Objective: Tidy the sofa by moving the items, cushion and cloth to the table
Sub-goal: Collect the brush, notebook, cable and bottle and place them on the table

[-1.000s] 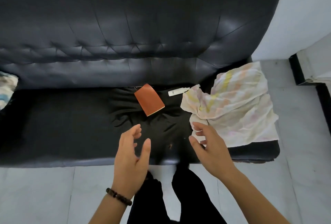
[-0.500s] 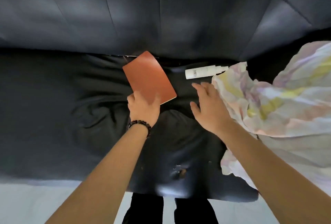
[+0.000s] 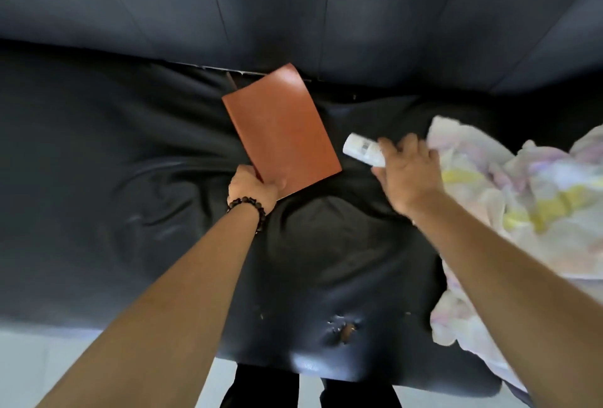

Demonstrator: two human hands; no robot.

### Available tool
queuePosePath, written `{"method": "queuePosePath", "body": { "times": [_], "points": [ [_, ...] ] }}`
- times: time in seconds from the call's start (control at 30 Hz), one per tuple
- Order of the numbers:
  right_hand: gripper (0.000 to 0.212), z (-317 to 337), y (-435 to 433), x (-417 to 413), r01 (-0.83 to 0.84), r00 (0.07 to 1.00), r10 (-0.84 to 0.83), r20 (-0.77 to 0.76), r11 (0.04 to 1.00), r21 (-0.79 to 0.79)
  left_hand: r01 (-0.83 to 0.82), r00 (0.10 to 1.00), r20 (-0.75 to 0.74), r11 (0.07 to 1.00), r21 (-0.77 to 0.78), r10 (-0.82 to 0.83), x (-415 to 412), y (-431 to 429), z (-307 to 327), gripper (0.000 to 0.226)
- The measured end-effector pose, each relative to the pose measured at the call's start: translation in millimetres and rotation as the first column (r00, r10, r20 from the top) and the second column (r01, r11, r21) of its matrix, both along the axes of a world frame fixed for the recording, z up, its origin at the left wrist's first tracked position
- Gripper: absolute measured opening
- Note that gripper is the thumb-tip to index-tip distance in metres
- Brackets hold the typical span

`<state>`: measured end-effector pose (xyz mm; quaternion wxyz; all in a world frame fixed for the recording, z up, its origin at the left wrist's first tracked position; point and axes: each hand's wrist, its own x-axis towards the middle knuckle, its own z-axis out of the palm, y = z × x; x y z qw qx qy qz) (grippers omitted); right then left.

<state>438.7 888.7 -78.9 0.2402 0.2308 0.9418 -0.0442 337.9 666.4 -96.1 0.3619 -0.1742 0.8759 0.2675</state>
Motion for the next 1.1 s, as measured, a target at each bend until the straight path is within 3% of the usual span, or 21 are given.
{"method": "queuePosePath", "body": {
  "times": [0.17, 0.27, 0.33, 0.4, 0.47, 0.57, 0.67, 0.8, 0.93, 1.1],
  "points": [
    [0.049, 7.3, -57.5, 42.6, 0.071, 0.996, -0.076, -0.042, 0.990, -0.118, -0.202, 0.977, -0.021, 0.948, 0.245, 0.213, 30.5, -7.0, 29.4, 0.034],
    [0.054, 15.4, -75.6, 62.3, 0.133, 0.989, -0.142, -0.049, 0.979, -0.154, -0.464, 0.873, 0.052, 0.795, 0.391, 0.484, 68.5, -18.9, 53.2, 0.026],
    [0.058, 28.0, -81.2, 69.5, 0.221, 0.975, -0.217, 0.043, 0.950, -0.221, -0.617, 0.773, 0.107, 0.699, 0.361, 0.626, 90.1, -34.0, 66.5, 0.025],
    [0.057, 47.2, -85.0, 78.2, 0.336, 0.942, -0.314, 0.119, 0.887, -0.317, -0.670, 0.730, 0.084, 0.685, 0.286, 0.679, 108.2, -53.6, 85.5, 0.023],
    [0.054, 79.6, -89.3, 88.0, 0.455, 0.887, -0.438, 0.144, 0.782, -0.427, -0.638, 0.753, 0.026, 0.721, 0.272, 0.657, 121.4, -69.5, 117.4, 0.023],
    [0.050, 150.1, -96.4, 109.5, 0.518, 0.781, -0.625, 0.013, 0.635, -0.573, -0.516, 0.827, -0.061, 0.799, 0.309, 0.558, 132.7, -81.6, 188.7, 0.020],
    [0.052, 239.1, -102.0, 130.8, 0.510, 0.677, -0.728, -0.111, 0.572, -0.643, -0.370, 0.876, -0.148, 0.838, 0.401, 0.458, 135.6, -80.9, 281.6, 0.019],
    [0.054, 355.5, -107.1, 165.5, 0.538, 0.530, -0.836, -0.145, 0.463, -0.705, -0.138, 0.905, -0.310, 0.890, 0.435, 0.292, 143.2, -79.4, 409.0, 0.021],
    [0.049, 457.6, -111.1, 195.1, 0.480, 0.435, -0.871, -0.228, 0.439, -0.760, 0.023, 0.834, -0.508, 0.907, 0.420, 0.214, 157.0, -93.8, 517.6, 0.019],
    [0.046, 538.3, -122.0, 223.7, 0.376, 0.333, -0.872, -0.358, 0.471, -0.798, 0.166, 0.685, -0.696, 0.884, 0.436, 0.215, 166.0, -120.2, 599.7, 0.029]
  ]
}}
